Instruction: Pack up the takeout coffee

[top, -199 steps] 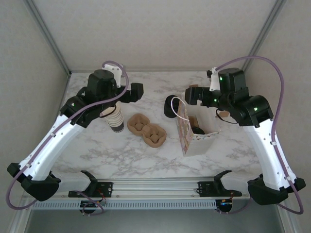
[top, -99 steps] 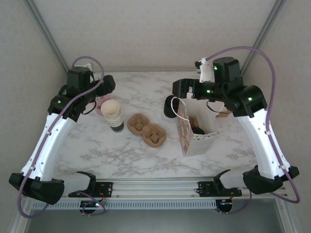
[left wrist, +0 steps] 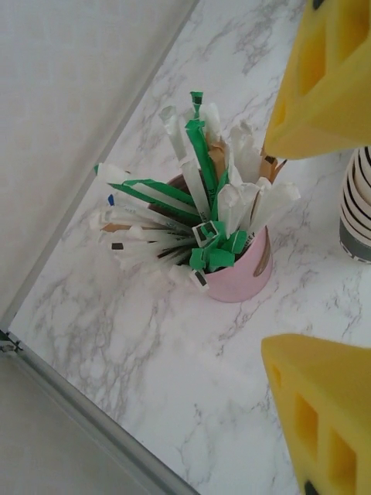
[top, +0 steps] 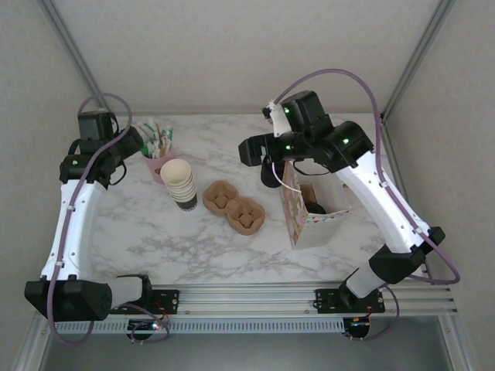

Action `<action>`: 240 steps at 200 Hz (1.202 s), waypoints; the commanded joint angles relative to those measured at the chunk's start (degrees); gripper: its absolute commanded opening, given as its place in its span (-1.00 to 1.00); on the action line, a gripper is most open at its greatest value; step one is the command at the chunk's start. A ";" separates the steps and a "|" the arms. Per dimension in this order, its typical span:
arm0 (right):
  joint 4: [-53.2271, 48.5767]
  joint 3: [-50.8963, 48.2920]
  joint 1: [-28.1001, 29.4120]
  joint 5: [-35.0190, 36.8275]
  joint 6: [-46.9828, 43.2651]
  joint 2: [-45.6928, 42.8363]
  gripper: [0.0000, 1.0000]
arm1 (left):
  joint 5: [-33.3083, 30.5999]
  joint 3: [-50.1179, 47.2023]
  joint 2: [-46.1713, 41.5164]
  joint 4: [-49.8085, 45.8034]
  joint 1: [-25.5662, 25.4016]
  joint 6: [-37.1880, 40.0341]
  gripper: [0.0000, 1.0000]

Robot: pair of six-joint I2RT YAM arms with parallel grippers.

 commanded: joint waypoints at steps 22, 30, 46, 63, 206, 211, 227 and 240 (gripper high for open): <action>-1.35 -0.23 1.41 5.65 -2.14 -0.04 0.97 | 5.73 3.41 2.40 -2.47 0.56 3.16 -0.18; -1.13 -0.52 1.48 5.99 -2.24 -0.11 0.98 | 6.32 4.35 3.02 -2.61 0.48 3.52 -0.19; -1.14 -0.45 1.41 6.29 -2.29 0.04 0.98 | 6.44 5.87 4.23 -2.30 0.47 3.76 -0.18; -0.85 -0.39 1.47 6.27 -2.60 0.15 0.97 | 6.94 8.11 6.80 -2.68 0.48 3.98 -0.18; -0.85 -1.62 1.41 3.99 -3.11 0.69 0.90 | 12.37 23.88 30.16 -2.49 1.75 4.43 -0.39; -0.91 -1.54 1.41 4.03 -3.08 0.77 0.90 | 12.67 24.08 30.49 -2.39 1.91 4.36 -0.38; -1.06 -1.71 1.45 4.12 -3.20 0.54 0.90 | 13.66 24.58 31.23 -2.07 1.88 4.08 -0.38; -1.11 -1.71 1.48 4.23 -3.25 0.45 0.90 | 14.25 24.71 31.66 -1.91 1.96 3.99 -0.38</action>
